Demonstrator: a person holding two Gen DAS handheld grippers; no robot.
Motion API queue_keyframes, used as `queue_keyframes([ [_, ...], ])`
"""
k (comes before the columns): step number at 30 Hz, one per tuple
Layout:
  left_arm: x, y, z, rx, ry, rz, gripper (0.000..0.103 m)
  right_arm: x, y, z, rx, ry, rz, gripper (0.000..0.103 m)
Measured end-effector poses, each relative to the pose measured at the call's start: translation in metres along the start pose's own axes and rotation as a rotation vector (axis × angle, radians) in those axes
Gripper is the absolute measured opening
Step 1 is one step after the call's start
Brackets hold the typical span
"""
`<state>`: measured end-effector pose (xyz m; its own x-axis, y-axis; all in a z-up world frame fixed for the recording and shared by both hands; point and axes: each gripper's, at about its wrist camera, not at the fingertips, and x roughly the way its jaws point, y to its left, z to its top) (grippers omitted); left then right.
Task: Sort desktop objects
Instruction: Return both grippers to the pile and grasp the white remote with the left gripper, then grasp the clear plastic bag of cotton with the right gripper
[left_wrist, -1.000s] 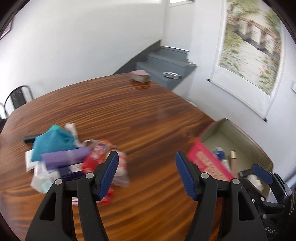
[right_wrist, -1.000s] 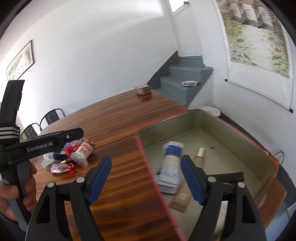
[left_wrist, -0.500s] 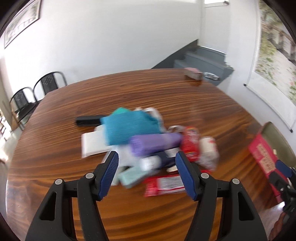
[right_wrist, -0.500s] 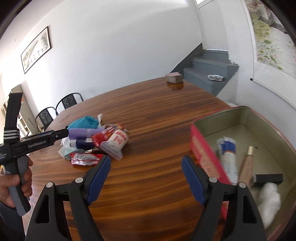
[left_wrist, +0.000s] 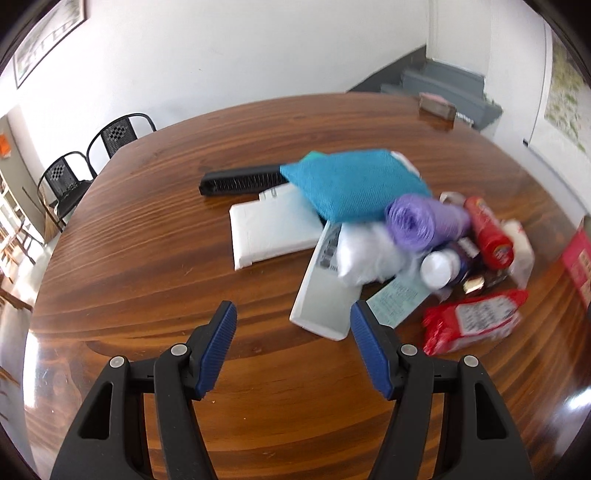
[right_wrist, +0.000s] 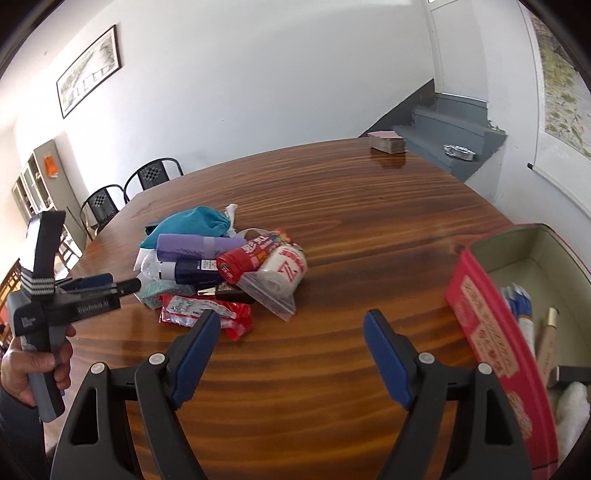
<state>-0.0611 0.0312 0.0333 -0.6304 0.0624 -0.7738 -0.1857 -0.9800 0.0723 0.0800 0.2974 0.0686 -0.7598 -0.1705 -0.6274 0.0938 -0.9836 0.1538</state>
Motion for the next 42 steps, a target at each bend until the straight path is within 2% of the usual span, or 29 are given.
queue_keyframes([
  [6, 0.010, -0.001, 0.000, 0.004, 0.009, -0.021, 0.068, 0.014, 0.004, 0.001, -0.003, 0.013, 0.026, 0.083],
  [17, 0.038, -0.019, 0.023, 0.029, 0.030, -0.044, 0.068, 0.029, -0.010, -0.007, 0.033, 0.050, 0.021, 0.083],
  [22, 0.045, -0.021, 0.031, -0.007, 0.024, -0.069, 0.068, 0.028, -0.004, -0.008, -0.002, 0.041, 0.021, 0.083],
  [24, 0.044, -0.024, 0.031, 0.003, 0.013, -0.072, 0.060, 0.027, -0.003, -0.008, -0.008, 0.039, 0.025, 0.083],
  [25, 0.043, -0.026, 0.030, 0.017, 0.009, -0.082, 0.049, 0.027, -0.003, -0.009, -0.007, 0.040, 0.029, 0.083],
  [26, 0.040, -0.030, 0.029, 0.034, 0.007, -0.091, 0.044, 0.027, -0.004, -0.009, -0.004, 0.040, 0.030, 0.083],
  [31, 0.030, -0.045, 0.021, 0.113, -0.019, -0.008, 0.043, 0.025, -0.009, -0.009, 0.012, 0.031, 0.014, 0.083],
  [42, 0.004, -0.028, -0.014, 0.041, 0.013, -0.014, 0.043, 0.025, -0.010, -0.008, 0.006, 0.021, 0.024, 0.083],
])
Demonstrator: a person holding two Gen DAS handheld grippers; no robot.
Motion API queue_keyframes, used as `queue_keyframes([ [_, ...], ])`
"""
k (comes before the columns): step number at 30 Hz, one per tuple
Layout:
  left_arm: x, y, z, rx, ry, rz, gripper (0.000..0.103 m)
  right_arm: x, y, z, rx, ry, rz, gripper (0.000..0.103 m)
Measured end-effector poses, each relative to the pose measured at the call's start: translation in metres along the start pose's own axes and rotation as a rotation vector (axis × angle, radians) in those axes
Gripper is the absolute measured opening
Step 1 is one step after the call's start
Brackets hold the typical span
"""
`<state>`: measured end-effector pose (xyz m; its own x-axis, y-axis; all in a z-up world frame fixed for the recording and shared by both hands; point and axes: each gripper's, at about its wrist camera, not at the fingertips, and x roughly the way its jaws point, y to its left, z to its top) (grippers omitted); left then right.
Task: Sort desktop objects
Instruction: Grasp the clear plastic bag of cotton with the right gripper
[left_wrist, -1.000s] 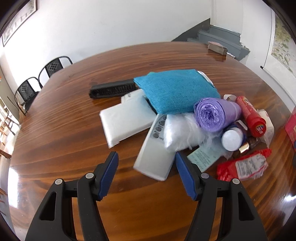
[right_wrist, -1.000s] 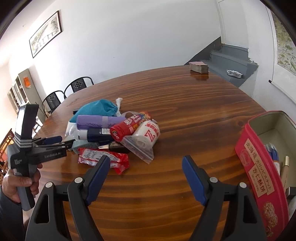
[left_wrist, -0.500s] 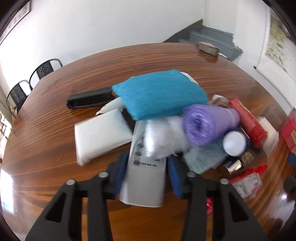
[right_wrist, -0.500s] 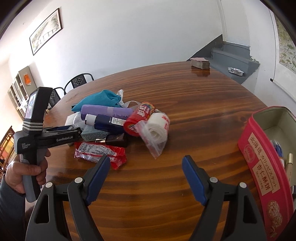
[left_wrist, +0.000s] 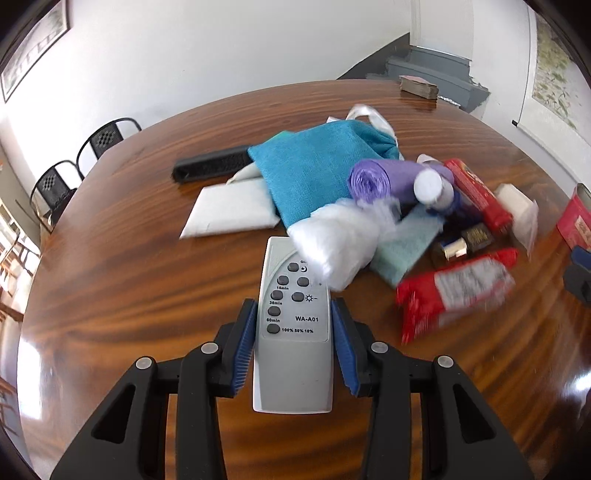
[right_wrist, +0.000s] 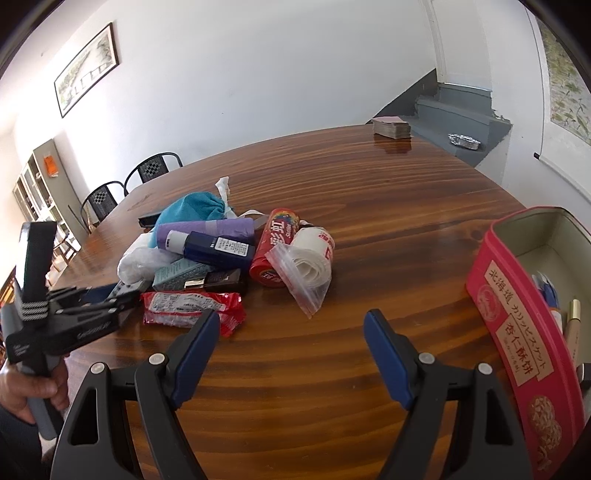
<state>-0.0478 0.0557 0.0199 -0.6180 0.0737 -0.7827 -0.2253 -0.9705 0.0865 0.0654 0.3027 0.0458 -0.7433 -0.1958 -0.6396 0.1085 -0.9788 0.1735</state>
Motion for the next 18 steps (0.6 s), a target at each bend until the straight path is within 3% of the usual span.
queue_keyframes([
  [6, -0.012, 0.010, -0.017, -0.069, 0.004, -0.004, 0.046, 0.000, 0.002, -0.001, -0.010, 0.001, 0.005, 0.083],
  [10, -0.009, 0.014, -0.015, -0.096, 0.013, -0.008, 0.054, 0.000, 0.004, -0.002, -0.016, 0.002, 0.010, 0.083],
  [13, -0.006, 0.015, -0.013, -0.100, 0.006, -0.010, 0.054, 0.000, 0.006, -0.003, -0.022, 0.002, 0.022, 0.083],
  [15, -0.006, 0.013, -0.014, -0.083, -0.009, -0.012, 0.054, 0.001, 0.007, -0.003, -0.018, 0.008, 0.039, 0.083],
  [16, -0.007, 0.011, -0.015, -0.074, -0.015, -0.013, 0.045, 0.002, 0.007, -0.003, -0.016, 0.013, 0.045, 0.083],
  [18, -0.009, 0.009, -0.015, -0.063, -0.015, -0.022, 0.042, 0.003, 0.006, -0.003, -0.008, 0.020, 0.055, 0.083],
])
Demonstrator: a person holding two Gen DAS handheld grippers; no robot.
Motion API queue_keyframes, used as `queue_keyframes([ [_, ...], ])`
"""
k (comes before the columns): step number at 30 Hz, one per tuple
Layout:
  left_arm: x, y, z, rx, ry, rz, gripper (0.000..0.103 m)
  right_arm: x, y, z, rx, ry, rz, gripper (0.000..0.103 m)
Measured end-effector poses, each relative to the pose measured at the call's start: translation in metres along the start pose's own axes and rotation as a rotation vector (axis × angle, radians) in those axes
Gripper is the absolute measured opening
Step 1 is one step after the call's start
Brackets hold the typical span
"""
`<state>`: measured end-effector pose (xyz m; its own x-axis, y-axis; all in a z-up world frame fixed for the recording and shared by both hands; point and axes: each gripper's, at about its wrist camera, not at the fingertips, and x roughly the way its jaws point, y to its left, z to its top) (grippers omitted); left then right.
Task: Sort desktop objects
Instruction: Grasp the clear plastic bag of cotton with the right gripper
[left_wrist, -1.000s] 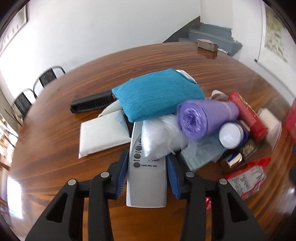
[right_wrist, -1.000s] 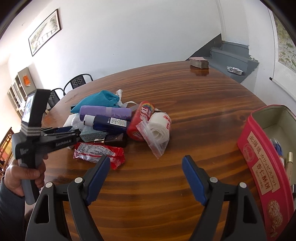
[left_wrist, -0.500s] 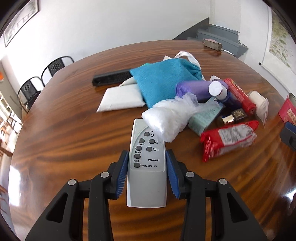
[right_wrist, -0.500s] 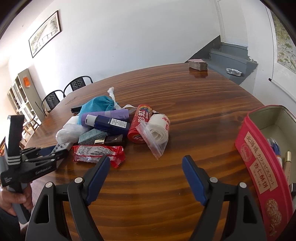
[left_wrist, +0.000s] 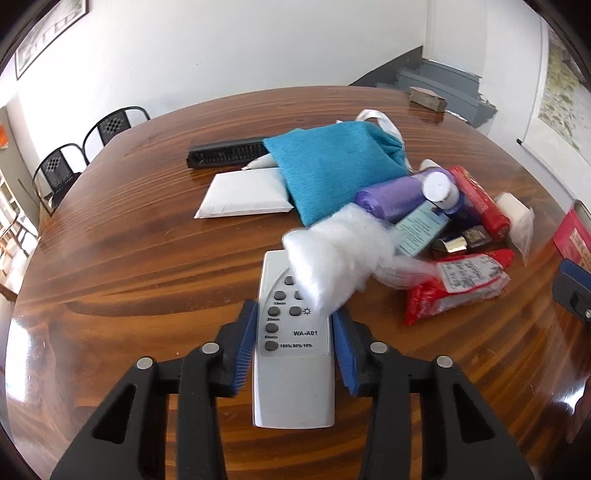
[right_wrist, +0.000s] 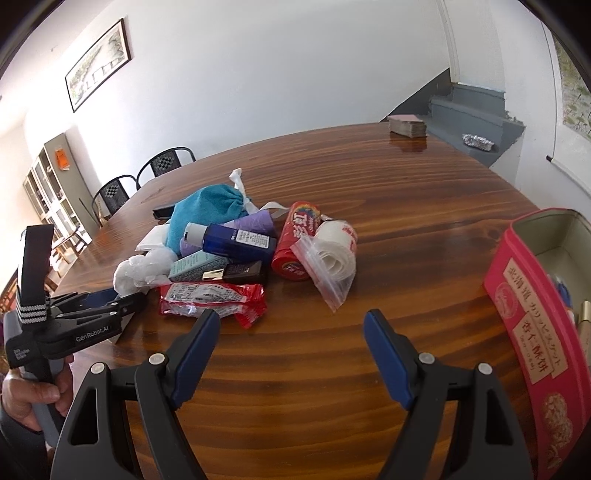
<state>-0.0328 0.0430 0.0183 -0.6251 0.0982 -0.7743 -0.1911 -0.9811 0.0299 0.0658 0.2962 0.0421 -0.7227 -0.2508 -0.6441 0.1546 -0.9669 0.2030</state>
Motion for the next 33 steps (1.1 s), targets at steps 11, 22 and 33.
queue_keyframes([
  [11, -0.046, -0.007, -0.006, 0.034, -0.109, -0.057, 0.042, -0.003, 0.004, -0.001, 0.004, -0.014, 0.018, 0.083],
  [22, -0.065, 0.028, -0.013, -0.058, -0.148, -0.043, 0.042, 0.007, 0.062, 0.012, -0.100, 0.015, 0.085, 0.083],
  [33, -0.070, 0.067, -0.025, -0.127, -0.161, 0.032, 0.042, 0.037, 0.137, 0.013, -0.270, 0.057, 0.172, 0.083],
])
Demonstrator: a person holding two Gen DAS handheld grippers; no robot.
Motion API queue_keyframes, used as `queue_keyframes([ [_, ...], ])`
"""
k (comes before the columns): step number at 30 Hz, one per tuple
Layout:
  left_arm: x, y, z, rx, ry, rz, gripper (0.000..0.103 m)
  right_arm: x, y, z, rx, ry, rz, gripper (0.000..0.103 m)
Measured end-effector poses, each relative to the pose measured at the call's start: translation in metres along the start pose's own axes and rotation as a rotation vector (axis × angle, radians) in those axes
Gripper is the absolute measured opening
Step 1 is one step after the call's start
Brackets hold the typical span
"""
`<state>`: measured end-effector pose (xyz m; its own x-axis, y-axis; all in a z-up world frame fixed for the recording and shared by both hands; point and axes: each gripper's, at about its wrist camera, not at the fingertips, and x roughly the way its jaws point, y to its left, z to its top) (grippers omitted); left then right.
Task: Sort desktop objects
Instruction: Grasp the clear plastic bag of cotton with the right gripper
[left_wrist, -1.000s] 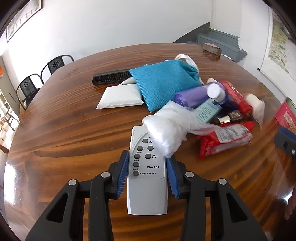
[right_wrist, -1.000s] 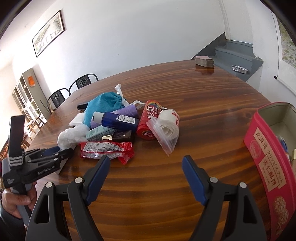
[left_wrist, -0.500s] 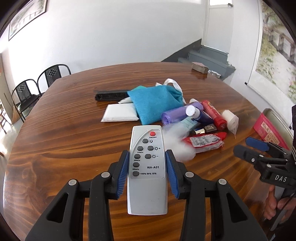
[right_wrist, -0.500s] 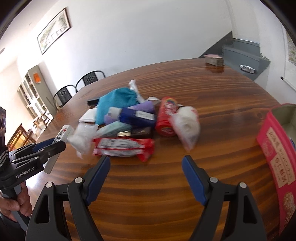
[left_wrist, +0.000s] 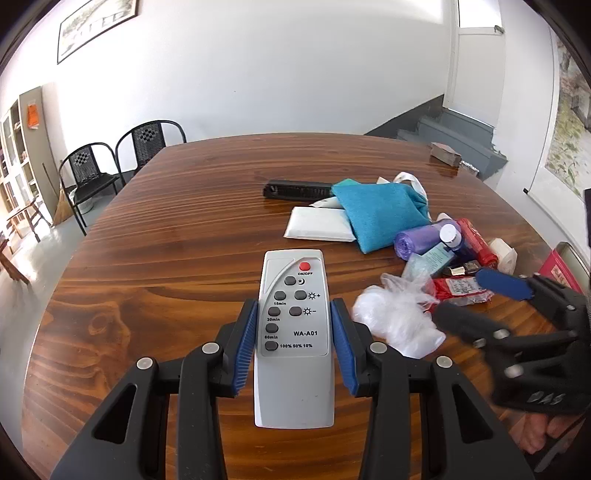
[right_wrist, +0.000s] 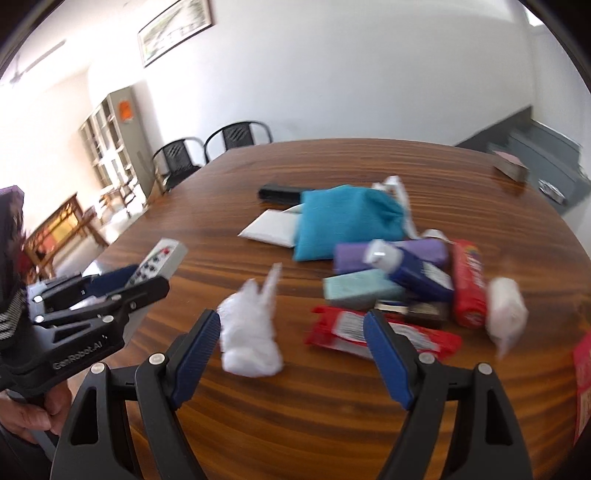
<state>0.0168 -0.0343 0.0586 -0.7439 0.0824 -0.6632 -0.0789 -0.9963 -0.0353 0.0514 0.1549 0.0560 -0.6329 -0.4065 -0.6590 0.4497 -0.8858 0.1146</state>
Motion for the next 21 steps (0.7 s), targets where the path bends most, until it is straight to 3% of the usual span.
queue_keyframes([
  [3, -0.004, 0.006, 0.000, -0.007, -0.012, 0.011, 0.042, 0.014, 0.011, 0.002, -0.033, 0.037, 0.021, 0.065],
  [9, -0.007, 0.011, -0.001, -0.023, -0.014, 0.009, 0.042, 0.043, 0.023, 0.000, -0.066, 0.111, 0.031, 0.056],
  [13, -0.006, 0.012, -0.002, -0.027, -0.006, 0.009, 0.043, 0.051, 0.023, -0.003, -0.056, 0.152, 0.035, 0.043],
  [21, -0.003, 0.004, -0.004, -0.010, 0.001, 0.001, 0.042, 0.030, 0.021, -0.009, -0.037, 0.128, 0.046, 0.040],
])
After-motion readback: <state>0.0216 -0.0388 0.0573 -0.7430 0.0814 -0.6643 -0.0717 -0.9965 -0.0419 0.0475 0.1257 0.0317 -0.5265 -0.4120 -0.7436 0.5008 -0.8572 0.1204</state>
